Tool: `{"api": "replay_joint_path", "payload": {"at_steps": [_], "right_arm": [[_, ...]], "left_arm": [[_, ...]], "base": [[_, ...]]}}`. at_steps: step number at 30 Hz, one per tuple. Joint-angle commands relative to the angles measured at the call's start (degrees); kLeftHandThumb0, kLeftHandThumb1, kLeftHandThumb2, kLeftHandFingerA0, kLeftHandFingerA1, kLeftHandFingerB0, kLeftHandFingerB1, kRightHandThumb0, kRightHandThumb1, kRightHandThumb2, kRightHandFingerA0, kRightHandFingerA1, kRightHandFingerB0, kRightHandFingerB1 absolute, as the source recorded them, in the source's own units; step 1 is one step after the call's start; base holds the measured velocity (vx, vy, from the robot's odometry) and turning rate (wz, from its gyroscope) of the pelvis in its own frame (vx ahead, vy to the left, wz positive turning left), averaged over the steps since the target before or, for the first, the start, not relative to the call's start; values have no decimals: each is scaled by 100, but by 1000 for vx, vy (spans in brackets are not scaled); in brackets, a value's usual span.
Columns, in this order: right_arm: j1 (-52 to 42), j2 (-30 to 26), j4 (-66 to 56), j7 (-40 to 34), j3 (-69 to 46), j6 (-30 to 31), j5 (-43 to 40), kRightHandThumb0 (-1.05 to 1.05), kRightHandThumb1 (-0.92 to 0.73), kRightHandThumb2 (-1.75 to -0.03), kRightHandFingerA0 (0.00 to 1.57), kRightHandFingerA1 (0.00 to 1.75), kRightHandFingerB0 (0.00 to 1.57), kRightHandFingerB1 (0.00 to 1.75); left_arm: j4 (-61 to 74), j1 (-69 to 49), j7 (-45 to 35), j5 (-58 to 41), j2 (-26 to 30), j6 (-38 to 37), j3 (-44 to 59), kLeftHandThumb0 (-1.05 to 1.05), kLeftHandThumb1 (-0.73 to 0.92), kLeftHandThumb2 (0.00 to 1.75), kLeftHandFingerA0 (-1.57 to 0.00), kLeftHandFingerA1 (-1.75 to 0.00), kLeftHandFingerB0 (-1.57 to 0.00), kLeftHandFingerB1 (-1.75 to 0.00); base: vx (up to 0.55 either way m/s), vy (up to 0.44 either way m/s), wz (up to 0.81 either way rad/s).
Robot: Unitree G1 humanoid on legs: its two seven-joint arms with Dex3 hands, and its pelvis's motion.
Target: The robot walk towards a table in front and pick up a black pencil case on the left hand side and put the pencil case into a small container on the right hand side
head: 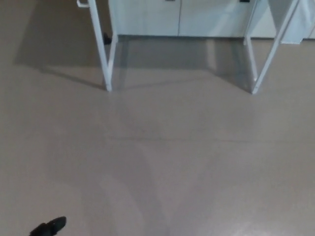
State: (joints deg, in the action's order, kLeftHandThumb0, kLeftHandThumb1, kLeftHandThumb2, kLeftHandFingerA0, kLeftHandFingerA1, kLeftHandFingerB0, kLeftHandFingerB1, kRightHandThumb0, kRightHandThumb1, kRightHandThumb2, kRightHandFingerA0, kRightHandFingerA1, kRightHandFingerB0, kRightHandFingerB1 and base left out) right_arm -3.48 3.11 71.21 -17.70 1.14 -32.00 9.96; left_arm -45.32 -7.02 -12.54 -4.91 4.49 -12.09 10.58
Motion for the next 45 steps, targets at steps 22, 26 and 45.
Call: {"api": "replay_joint_path", "payload": {"at_steps": [22, 26, 45], "right_arm": [[-398, -590, 101, -587, 810, -31, 656, -66, -92, -79, 0, 0, 0, 0], [-379, -618, 64, -901, 1004, -11, 866, -55, -92, -83, 0, 0, 0, 0], [-741, -517, 66, -1387, 1024, -546, 863, -41, -92, -90, 0, 0, 0, 0]], "left_arm": [[54, -557, -323, -57, 588, -512, -38, -9, 34, 81, -24, -54, -16, -48], [80, -536, -338, -91, 586, -475, -7, -9, 34, 81, -23, -54, -16, -48], [461, -999, -586, -213, 765, -305, 10, -8, 35, 82, -23, -53, -15, -48]], "base": [[249, -1, 6], [179, -55, -6], [165, 9, 1]]}}
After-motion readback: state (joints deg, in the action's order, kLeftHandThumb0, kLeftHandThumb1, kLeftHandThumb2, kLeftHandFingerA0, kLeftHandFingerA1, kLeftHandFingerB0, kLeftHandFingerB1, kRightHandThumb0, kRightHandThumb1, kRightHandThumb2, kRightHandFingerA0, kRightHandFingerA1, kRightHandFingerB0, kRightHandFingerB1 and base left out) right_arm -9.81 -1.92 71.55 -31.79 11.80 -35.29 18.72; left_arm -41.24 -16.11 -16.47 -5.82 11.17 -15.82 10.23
